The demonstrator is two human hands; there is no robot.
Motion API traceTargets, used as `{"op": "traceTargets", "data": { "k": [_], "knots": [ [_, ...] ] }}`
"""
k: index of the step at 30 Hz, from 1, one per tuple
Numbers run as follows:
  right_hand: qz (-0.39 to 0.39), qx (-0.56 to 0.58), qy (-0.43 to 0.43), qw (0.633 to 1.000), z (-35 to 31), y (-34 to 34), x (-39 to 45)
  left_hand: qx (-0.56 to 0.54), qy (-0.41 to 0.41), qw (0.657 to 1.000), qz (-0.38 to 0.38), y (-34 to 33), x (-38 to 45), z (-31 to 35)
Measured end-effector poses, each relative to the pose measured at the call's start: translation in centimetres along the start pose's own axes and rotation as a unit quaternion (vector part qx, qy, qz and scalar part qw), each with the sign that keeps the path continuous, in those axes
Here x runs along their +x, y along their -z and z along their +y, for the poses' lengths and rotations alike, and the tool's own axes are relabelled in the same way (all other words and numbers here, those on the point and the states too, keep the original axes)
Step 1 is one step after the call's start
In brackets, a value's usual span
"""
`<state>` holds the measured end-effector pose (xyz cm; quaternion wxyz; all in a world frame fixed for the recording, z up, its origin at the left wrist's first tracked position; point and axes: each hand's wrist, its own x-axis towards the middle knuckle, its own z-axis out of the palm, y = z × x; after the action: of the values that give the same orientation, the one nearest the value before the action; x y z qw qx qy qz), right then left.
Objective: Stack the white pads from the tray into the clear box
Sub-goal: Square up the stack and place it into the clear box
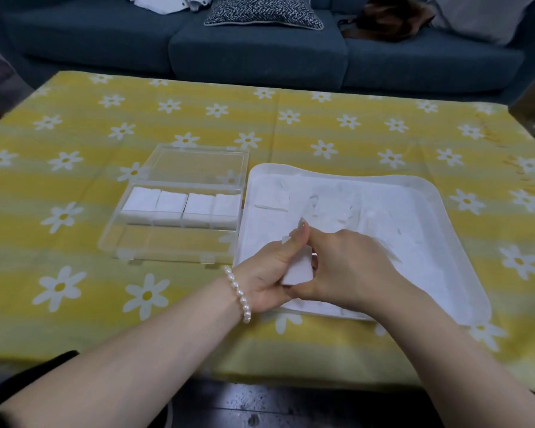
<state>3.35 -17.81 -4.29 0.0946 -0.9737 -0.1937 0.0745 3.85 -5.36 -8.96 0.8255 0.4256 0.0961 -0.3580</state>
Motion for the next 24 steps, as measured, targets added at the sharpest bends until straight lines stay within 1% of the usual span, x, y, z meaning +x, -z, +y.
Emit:
{"op": "traceTargets", "data": {
  "k": [2,3,4,5,6,8,10,11,14,16,20,22,24],
  "knots": [
    [-0.006,0.010,-0.004,1.000,0.0,0.3,-0.1,-0.002,0.003,1.000,0.012,-0.1,-0.1,0.2],
    [-0.014,0.044,-0.013,0.999,0.2,0.6,-0.1,-0.017,0.006,1.000,0.020,-0.2,-0.1,0.3],
    [-0.017,0.100,-0.031,0.994,0.5,1.1,-0.2,-0.040,0.005,0.999,0.034,-0.1,-0.1,0.5],
    [-0.003,0.177,-0.056,0.983,0.8,1.4,-0.1,-0.062,0.000,0.997,0.052,0.1,-0.1,0.8],
    [0.025,0.259,-0.080,0.962,1.3,1.6,-0.1,-0.085,-0.004,0.994,0.066,0.2,-0.1,1.1],
    [0.074,0.405,-0.137,0.901,2.2,1.8,0.2,-0.128,-0.002,0.989,0.068,0.2,-0.3,1.5],
    [0.066,0.530,-0.194,0.823,2.5,1.5,0.4,-0.141,0.006,0.988,0.061,0.2,-0.4,1.6],
    [0.051,0.573,-0.204,0.792,2.6,1.2,0.3,-0.138,0.008,0.989,0.056,0.2,-0.4,1.5],
    [0.004,0.642,-0.230,0.732,2.4,1.1,0.4,-0.123,0.014,0.991,0.050,-0.1,-0.6,1.3],
    [-0.014,0.672,-0.251,0.697,2.4,1.1,0.8,-0.098,0.004,0.994,0.049,-0.3,-0.8,1.5],
    [-0.029,0.695,-0.261,0.669,2.5,0.8,0.9,-0.045,-0.036,0.997,0.055,-0.5,-1.0,1.9],
    [-0.022,0.717,-0.273,0.641,2.5,0.6,1.0,-0.026,-0.046,0.997,0.048,-0.6,-1.2,1.9],
    [-0.003,0.746,-0.284,0.603,2.4,0.6,1.1,-0.005,-0.051,0.998,0.039,-0.8,-1.3,1.7]
  ]
}}
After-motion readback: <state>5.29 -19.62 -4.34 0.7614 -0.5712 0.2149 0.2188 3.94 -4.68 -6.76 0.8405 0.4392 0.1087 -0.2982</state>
